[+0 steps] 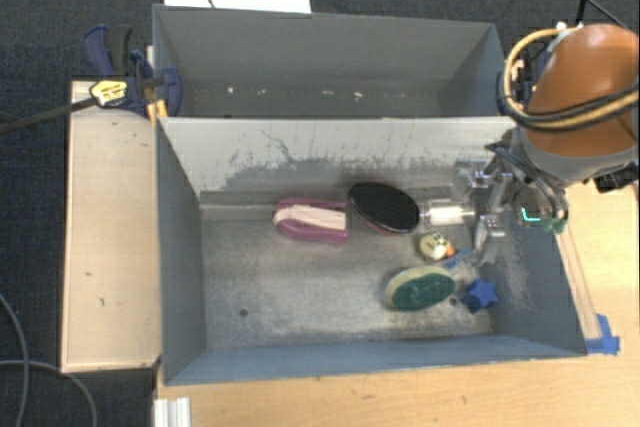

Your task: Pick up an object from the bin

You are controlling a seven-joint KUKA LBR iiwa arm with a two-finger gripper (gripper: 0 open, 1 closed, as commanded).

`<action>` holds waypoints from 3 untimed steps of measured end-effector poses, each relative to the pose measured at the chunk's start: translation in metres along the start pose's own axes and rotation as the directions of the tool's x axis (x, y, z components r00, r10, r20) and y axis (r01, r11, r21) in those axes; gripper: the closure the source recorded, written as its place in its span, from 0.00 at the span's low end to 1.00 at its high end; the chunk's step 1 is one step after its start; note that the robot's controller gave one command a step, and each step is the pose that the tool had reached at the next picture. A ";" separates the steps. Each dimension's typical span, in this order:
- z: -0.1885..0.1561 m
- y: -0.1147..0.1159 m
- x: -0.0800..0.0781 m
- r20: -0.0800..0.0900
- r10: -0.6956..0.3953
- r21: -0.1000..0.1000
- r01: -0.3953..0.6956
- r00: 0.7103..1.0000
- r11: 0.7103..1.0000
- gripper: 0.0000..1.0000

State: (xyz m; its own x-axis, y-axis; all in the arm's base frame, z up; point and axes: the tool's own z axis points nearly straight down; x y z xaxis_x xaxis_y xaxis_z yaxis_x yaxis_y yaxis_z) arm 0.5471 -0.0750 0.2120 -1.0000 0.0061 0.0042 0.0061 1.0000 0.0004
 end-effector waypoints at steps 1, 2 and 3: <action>0.145 0.004 0.015 -0.003 -0.159 -0.001 0.159 0.987 0.987 0.00; 0.110 -0.011 0.034 0.004 -0.176 0.001 0.176 0.984 0.984 0.00; 0.106 -0.004 0.018 0.010 -0.238 0.003 0.238 0.971 0.971 0.00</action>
Offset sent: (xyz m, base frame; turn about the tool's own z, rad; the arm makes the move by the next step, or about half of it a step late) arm -0.0141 0.0036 -0.1420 -0.1604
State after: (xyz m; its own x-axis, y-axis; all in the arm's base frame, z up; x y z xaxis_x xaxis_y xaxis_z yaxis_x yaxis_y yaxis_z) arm 0.5285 -0.0790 0.1058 -0.9727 -0.2321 -0.0060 -0.2321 0.9727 -0.0015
